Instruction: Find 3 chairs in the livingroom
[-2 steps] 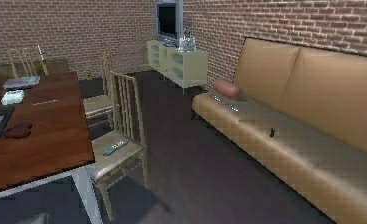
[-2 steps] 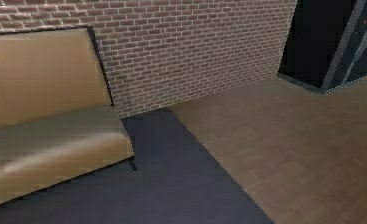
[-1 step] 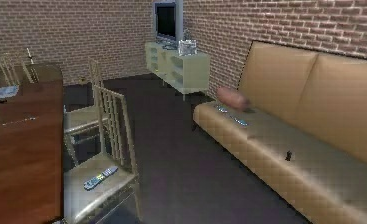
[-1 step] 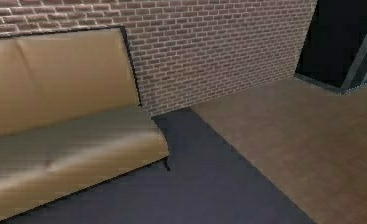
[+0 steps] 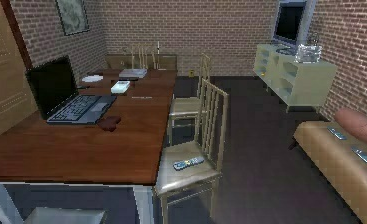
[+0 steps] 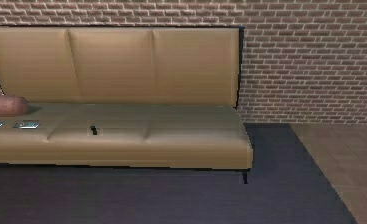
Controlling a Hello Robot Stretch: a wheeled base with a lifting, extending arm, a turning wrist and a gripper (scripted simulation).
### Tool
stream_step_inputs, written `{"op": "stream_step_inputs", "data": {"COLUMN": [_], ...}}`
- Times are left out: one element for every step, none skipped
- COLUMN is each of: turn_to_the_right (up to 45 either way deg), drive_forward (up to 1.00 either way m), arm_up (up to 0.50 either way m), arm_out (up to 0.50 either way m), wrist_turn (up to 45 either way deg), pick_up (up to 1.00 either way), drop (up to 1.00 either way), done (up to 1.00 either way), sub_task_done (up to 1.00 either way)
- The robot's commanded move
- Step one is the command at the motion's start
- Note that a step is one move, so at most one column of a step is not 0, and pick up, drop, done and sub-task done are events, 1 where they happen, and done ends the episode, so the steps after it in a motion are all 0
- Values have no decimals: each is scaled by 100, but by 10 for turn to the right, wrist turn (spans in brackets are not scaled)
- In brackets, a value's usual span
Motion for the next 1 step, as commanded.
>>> {"op": "stream_step_inputs", "data": {"turn_to_the_right": [0], "drive_forward": [0], "arm_up": [0], "arm_out": [0], "wrist_turn": [0], "pick_up": [0], "drop": [0], "done": [0], "sub_task_done": [100]}}
